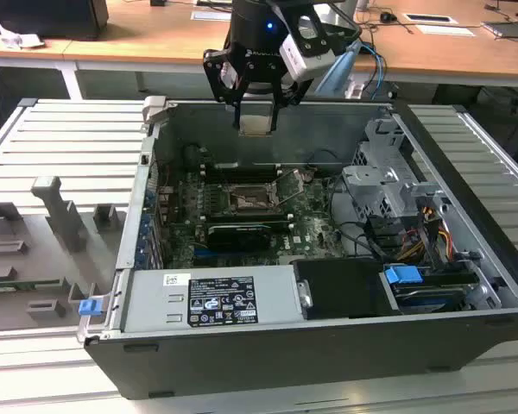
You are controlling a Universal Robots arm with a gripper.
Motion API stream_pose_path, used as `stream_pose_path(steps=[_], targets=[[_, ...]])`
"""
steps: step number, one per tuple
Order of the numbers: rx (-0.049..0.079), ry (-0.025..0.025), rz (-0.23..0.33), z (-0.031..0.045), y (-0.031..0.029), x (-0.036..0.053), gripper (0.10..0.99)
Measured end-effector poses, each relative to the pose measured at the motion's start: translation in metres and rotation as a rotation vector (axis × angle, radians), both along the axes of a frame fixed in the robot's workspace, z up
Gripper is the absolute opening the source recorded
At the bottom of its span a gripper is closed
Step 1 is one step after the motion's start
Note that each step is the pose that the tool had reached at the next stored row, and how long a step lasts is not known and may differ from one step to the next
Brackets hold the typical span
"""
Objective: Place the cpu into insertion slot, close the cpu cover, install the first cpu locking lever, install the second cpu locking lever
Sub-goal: 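Place the cpu into insertion slot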
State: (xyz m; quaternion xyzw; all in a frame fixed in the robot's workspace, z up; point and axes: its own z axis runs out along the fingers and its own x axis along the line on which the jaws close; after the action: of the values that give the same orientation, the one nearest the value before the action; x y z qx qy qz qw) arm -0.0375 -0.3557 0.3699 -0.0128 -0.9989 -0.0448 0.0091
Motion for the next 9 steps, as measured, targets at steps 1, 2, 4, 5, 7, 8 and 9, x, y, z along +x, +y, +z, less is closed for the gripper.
stream_pose_path(steps=[1,2,4,5,7,8,9], targets=[[0.0,0.0,0.0,0.0,0.0,0.0,0.529],[0.0,0.0,-0.012,0.0,0.0,0.0001,0.529],[0.0,0.0,-0.033,-0.0011,0.0,0.0,0.529],[0.0,0.0001,-0.033,-0.0016,0.0,0.0,0.529],[0.0,0.0,-0.034,-0.0026,0.0,0.0,0.529],[0.0,0.0,-0.034,-0.0029,0.0,0.0,0.529],[0.0,0.0001,-0.034,-0.0034,0.0,0.0,0.529]])
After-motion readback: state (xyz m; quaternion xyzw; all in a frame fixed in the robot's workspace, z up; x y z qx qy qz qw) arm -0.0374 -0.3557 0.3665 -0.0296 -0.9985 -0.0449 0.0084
